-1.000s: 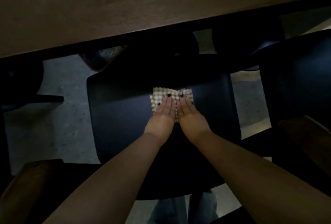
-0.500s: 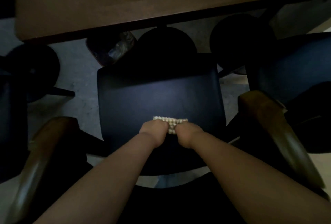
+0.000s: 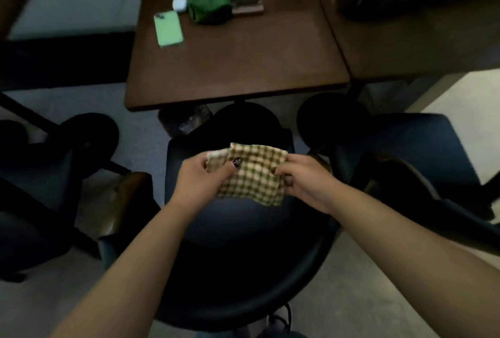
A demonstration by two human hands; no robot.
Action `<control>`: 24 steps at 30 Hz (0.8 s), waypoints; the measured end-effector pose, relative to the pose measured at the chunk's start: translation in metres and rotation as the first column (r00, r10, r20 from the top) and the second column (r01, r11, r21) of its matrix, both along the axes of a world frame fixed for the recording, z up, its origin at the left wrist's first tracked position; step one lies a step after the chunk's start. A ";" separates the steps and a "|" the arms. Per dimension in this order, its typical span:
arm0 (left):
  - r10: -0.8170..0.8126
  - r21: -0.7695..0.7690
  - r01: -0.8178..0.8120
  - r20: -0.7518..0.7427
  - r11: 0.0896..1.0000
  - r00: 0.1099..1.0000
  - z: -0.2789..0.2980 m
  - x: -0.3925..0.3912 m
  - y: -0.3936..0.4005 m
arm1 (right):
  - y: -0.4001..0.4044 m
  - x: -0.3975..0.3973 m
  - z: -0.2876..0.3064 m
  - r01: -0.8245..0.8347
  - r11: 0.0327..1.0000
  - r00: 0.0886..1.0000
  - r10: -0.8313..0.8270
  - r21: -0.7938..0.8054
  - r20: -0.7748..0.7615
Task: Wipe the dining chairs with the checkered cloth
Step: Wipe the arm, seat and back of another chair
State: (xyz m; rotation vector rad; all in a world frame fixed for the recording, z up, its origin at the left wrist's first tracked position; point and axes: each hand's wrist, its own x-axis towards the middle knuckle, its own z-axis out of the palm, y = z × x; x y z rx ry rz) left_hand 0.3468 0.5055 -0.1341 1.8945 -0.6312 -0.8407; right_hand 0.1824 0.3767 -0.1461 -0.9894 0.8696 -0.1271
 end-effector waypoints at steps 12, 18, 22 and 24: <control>0.254 -0.225 -0.252 -0.017 0.941 0.967 0.140 -0.034 0.046 | 0.072 -0.010 0.171 0.235 0.911 0.972 -0.216 -0.339 0.093; 0.294 -0.325 -0.234 0.150 0.916 0.944 0.175 -0.020 0.102 | 0.135 0.014 0.225 0.263 0.882 0.959 -0.197 -0.390 0.202; 0.107 -0.427 -0.036 0.143 0.904 0.984 0.193 -0.003 0.154 | 0.186 0.045 0.244 0.301 0.885 0.942 -0.219 -0.355 0.252; -0.034 -0.437 0.077 0.105 0.896 0.994 0.205 0.008 0.180 | 0.213 0.062 0.251 0.321 0.899 0.927 -0.235 -0.296 0.292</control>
